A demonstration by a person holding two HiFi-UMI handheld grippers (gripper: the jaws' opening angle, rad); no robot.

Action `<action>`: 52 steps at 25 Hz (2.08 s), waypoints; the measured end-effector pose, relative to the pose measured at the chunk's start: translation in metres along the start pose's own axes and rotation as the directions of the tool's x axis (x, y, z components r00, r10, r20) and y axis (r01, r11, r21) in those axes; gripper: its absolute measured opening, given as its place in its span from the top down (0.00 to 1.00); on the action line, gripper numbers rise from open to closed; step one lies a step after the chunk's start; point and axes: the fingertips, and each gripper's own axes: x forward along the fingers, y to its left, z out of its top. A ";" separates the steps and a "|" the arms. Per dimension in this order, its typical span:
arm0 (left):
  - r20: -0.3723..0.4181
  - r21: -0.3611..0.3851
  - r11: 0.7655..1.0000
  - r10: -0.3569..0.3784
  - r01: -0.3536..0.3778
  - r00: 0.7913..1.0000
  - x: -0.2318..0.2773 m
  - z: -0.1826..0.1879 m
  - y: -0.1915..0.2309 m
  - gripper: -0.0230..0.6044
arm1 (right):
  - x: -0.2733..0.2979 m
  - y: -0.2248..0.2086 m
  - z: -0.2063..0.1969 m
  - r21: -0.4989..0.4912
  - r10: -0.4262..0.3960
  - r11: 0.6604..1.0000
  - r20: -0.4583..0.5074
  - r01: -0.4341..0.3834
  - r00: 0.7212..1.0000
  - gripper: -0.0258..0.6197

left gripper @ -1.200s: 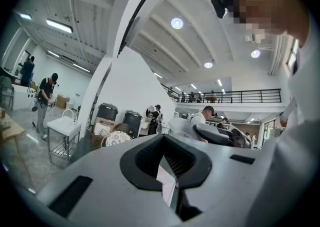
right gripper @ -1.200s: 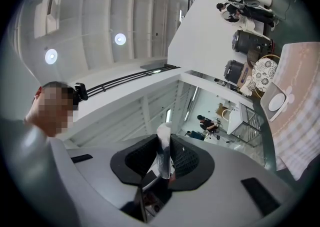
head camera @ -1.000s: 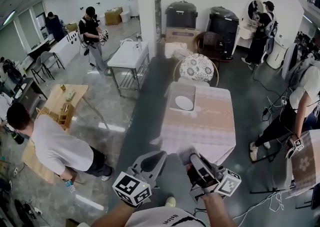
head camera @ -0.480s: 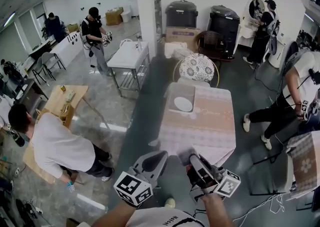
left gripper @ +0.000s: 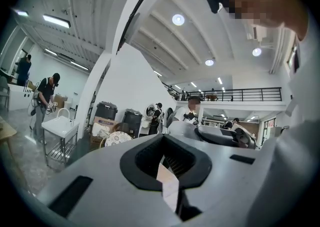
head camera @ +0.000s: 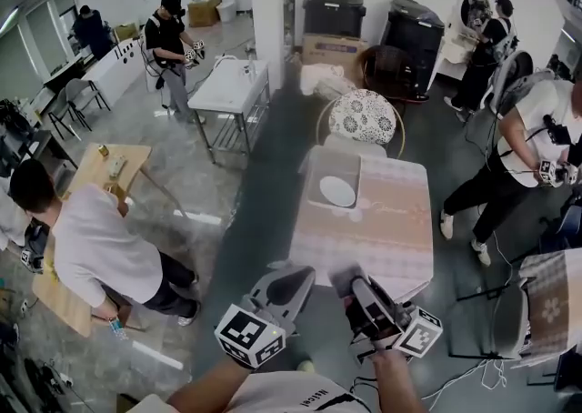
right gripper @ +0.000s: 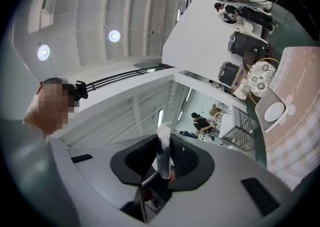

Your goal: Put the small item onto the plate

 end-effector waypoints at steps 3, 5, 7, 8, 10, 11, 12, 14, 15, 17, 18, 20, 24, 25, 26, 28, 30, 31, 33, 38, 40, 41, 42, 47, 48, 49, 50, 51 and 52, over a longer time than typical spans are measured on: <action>-0.004 -0.001 1.000 -0.016 0.016 1.000 0.018 0.002 0.028 0.95 | 0.025 -0.020 0.007 -0.002 -0.021 1.000 0.004 0.021 1.000 0.82; -0.009 -0.007 1.000 -0.029 0.029 1.000 0.031 0.003 0.048 0.95 | 0.040 -0.035 0.011 -0.004 -0.040 0.999 0.005 0.040 0.999 0.82; -0.015 -0.010 0.999 -0.044 0.044 0.999 0.045 0.006 0.067 0.95 | 0.056 -0.048 0.016 -0.003 -0.056 0.998 0.009 0.056 0.998 0.82; -0.017 -0.010 0.999 -0.053 0.053 0.998 0.051 0.007 0.076 0.95 | 0.064 -0.054 0.018 -0.002 -0.065 0.998 0.013 0.065 0.998 0.82; -0.020 -0.006 0.997 -0.073 0.073 0.997 0.063 0.009 0.093 0.95 | 0.078 -0.067 0.023 0.000 -0.085 0.996 0.024 0.085 0.996 0.82; -0.022 -0.005 0.996 -0.084 0.084 0.996 0.069 0.010 0.101 0.95 | 0.084 -0.074 0.025 -0.001 -0.096 0.995 0.030 0.096 0.995 0.82; -0.025 -0.004 0.996 -0.094 0.094 0.995 0.074 0.010 0.108 0.95 | 0.089 -0.080 0.027 -0.002 -0.105 0.994 0.035 0.105 0.994 0.82; -0.026 -0.003 0.994 -0.111 0.111 0.993 0.083 0.011 0.121 0.95 | 0.100 -0.088 0.031 -0.005 -0.117 0.993 0.045 0.117 0.992 0.82; -0.026 -0.003 0.993 -0.119 0.119 0.992 0.088 0.011 0.127 0.95 | 0.105 -0.091 0.033 -0.006 -0.121 0.993 0.049 0.121 0.991 0.82; -0.025 -0.002 0.991 -0.133 0.133 0.991 0.098 0.011 0.136 0.95 | 0.113 -0.099 0.037 -0.006 -0.129 0.992 0.054 0.130 0.990 0.82; -0.025 -0.002 0.990 -0.139 0.139 0.990 0.103 0.009 0.140 0.95 | 0.115 -0.104 0.040 -0.004 -0.135 0.991 0.056 0.136 0.989 0.82; -0.027 -0.006 0.989 -0.149 0.149 0.988 0.116 0.006 0.146 0.95 | 0.117 -0.117 0.045 -0.004 -0.148 0.989 0.057 0.149 0.987 0.82; -0.036 -0.006 0.987 -0.158 0.158 0.987 0.146 -0.003 0.161 0.95 | 0.124 -0.152 0.057 -0.010 -0.178 0.984 0.047 0.179 0.983 0.82; -0.041 -0.006 0.987 -0.158 0.158 0.987 0.154 -0.006 0.165 0.95 | 0.127 -0.162 0.058 -0.008 -0.188 0.982 0.038 0.189 0.981 0.82; -0.046 -0.006 0.988 -0.157 0.157 0.986 0.162 -0.008 0.168 0.95 | 0.128 -0.173 0.061 -0.004 -0.197 0.980 0.029 0.198 0.980 0.82; -0.046 -0.002 0.988 -0.152 0.152 0.987 0.181 -0.014 0.176 0.95 | 0.133 -0.195 0.068 0.010 -0.209 0.978 0.011 0.209 0.978 0.82; -0.036 0.007 0.990 -0.141 0.142 0.989 0.203 -0.019 0.186 0.95 | 0.140 -0.219 0.080 0.021 -0.214 0.977 -0.008 0.214 0.977 0.82; -0.031 0.009 0.991 -0.133 0.134 0.991 0.215 -0.021 0.193 0.95 | 0.144 -0.232 0.086 0.021 -0.217 0.976 -0.020 0.218 0.976 0.82; -0.034 0.003 0.994 -0.109 0.109 0.993 0.236 -0.029 0.206 0.95 | 0.151 -0.258 0.095 0.018 -0.229 0.973 -0.054 0.231 0.972 0.82; -0.071 -0.028 0.998 -0.054 0.052 0.996 0.281 -0.062 0.236 0.95 | 0.150 -0.338 0.104 0.058 -0.284 0.955 -0.113 0.292 0.952 0.82; -0.080 -0.030 0.999 -0.037 0.034 0.996 0.300 -0.077 0.250 0.95 | 0.151 -0.372 0.104 0.073 -0.306 0.945 -0.135 0.318 0.942 0.82; -0.087 -0.032 0.999 -0.030 0.027 0.996 0.308 -0.086 0.255 0.95 | 0.150 -0.387 0.104 0.080 -0.316 0.941 -0.146 0.329 0.938 0.82; -0.097 -0.034 0.999 -0.024 0.021 0.995 0.316 -0.095 0.260 0.95 | 0.149 -0.401 0.103 0.088 -0.323 0.937 -0.156 0.339 0.933 0.82; -0.157 -0.049 0.999 -0.004 -0.003 0.988 0.345 -0.135 0.272 0.95 | 0.144 -0.455 0.094 0.135 -0.350 0.915 -0.198 0.380 0.915 0.82; -0.164 -0.048 0.999 -0.003 -0.005 0.986 0.350 -0.143 0.274 0.95 | 0.143 -0.466 0.092 0.140 -0.357 0.911 -0.205 0.389 0.911 0.82; -0.171 -0.048 0.999 -0.003 -0.006 0.985 0.354 -0.151 0.276 0.95 | 0.142 -0.477 0.090 0.143 -0.364 0.906 -0.213 0.398 0.907 0.82; -0.177 -0.048 0.999 -0.002 -0.007 0.984 0.359 -0.158 0.278 0.95 | 0.140 -0.487 0.087 0.144 -0.372 0.902 -0.221 0.408 0.901 0.82; -0.182 -0.050 0.999 0.000 -0.010 0.983 0.363 -0.165 0.280 0.95 | 0.138 -0.498 0.084 0.145 -0.381 0.896 -0.230 0.419 0.896 0.82; -0.187 -0.052 0.999 0.004 -0.013 0.982 0.367 -0.172 0.282 0.95 | 0.136 -0.509 0.081 0.146 -0.391 0.891 -0.238 0.430 0.889 0.82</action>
